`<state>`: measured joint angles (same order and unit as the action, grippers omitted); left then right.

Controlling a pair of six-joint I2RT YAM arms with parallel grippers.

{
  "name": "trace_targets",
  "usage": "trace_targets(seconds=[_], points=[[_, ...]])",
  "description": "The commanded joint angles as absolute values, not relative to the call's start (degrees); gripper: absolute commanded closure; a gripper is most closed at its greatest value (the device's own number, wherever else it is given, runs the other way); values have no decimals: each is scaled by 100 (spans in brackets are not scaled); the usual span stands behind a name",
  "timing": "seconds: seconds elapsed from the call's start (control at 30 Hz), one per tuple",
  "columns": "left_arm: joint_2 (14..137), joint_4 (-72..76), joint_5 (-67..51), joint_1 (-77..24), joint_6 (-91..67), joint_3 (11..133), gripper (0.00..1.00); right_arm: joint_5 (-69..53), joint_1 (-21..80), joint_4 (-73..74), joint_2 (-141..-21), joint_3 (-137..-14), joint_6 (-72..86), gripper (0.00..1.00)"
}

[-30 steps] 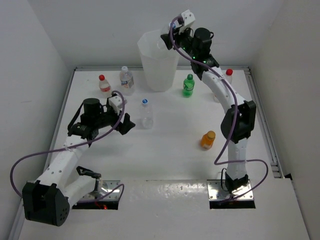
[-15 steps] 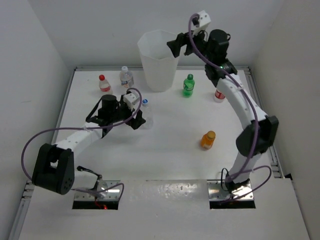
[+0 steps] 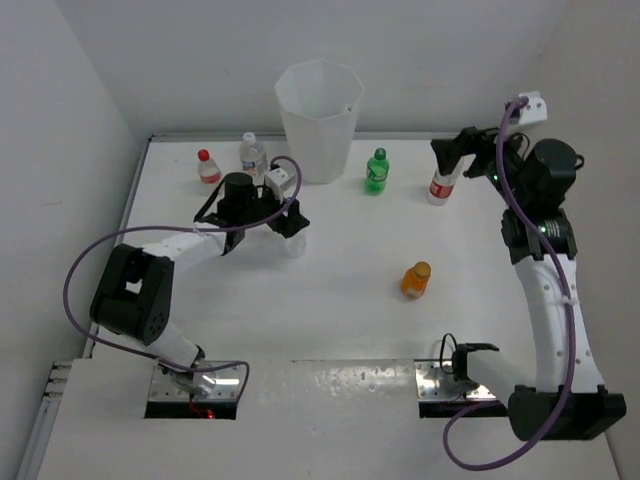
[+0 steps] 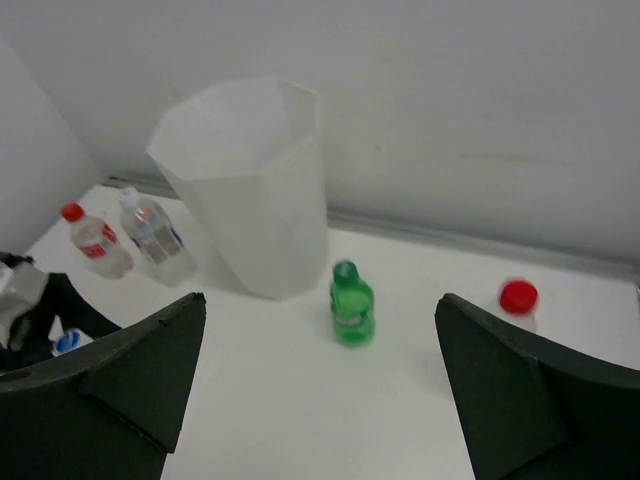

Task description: Put the plastic bottles in the bin

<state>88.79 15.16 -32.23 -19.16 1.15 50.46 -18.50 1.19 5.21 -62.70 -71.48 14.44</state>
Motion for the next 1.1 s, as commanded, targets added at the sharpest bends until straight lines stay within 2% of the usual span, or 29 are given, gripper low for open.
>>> trace_targets(seconds=[0.0, 0.03, 0.1, 0.13, 0.27, 0.47, 0.63, 0.8, 0.9, 1.07], points=[[9008, 1873, -3524, -1942, -18, 5386, 26, -1696, -454, 1019, -5696, -6463, 1617, 5], [9009, 1811, -3524, -1942, -18, 5440, 41, -1696, -561, 1159, -5617, -6382, 1617, 5], [9009, 1636, -3524, -1942, -70, 5624, 52, -1723, -903, 1353, -5300, -6058, 1609, 5], [8913, 1548, -3577, -1942, -70, 5712, 62, -1740, -966, 1441, -5187, -5995, 1591, 5], [8562, 1196, -3936, -1802, -850, 6467, 78, -1775, -1492, 1731, -4914, -5635, 1695, 5], [8604, 1072, -4017, -1644, -1968, 8909, 80, -2188, -2135, 1916, -4667, -5063, 1705, 5], [9603, 590, -3017, -1644, -1600, 11174, 80, -2470, -2215, 1776, -4579, -4528, 1495, 5], [10370, 957, -1595, -1890, -1311, 12014, 75, -2671, -2215, 1696, -4614, -4395, 1467, 5], [11062, 958, -1310, -1960, -1257, 12514, 75, -2690, -2215, 1688, -4605, -4473, 1450, 5], [11750, 905, -1038, -2074, -713, 12639, 73, -2497, -2215, 1539, -4684, -4474, 1485, 2]])
